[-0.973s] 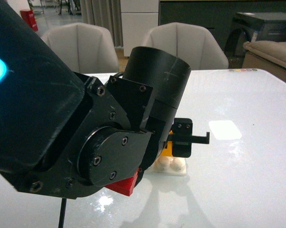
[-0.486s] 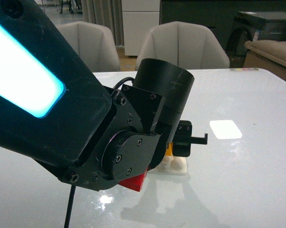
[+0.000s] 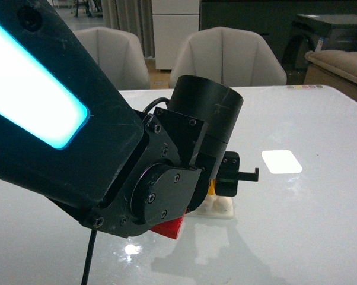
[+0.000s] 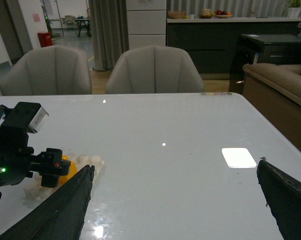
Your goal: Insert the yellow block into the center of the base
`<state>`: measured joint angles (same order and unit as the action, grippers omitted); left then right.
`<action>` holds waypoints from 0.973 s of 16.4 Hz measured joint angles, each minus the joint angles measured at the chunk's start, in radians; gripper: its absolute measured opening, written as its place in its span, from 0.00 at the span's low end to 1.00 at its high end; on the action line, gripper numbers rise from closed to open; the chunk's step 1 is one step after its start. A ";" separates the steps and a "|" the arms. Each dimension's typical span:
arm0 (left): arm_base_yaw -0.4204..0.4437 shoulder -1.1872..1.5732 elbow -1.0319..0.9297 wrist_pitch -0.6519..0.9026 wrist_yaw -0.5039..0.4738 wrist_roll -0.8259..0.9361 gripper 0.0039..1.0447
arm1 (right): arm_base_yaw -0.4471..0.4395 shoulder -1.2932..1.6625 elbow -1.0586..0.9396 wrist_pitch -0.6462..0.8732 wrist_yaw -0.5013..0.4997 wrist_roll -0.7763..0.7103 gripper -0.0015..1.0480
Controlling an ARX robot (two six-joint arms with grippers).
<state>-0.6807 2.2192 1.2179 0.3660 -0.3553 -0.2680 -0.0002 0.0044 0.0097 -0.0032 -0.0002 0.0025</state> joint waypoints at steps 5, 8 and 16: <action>-0.002 0.019 0.023 -0.033 -0.002 0.025 0.55 | 0.000 0.000 0.000 0.000 0.000 0.000 0.94; -0.006 0.029 0.035 -0.065 0.035 0.066 0.80 | 0.000 0.000 0.000 0.000 0.000 0.000 0.94; 0.002 -0.268 -0.057 0.028 0.068 0.062 0.94 | 0.000 0.000 0.000 0.000 0.000 0.000 0.94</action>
<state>-0.6792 1.9511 1.1610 0.3939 -0.2871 -0.2062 -0.0002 0.0044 0.0097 -0.0032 -0.0002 0.0025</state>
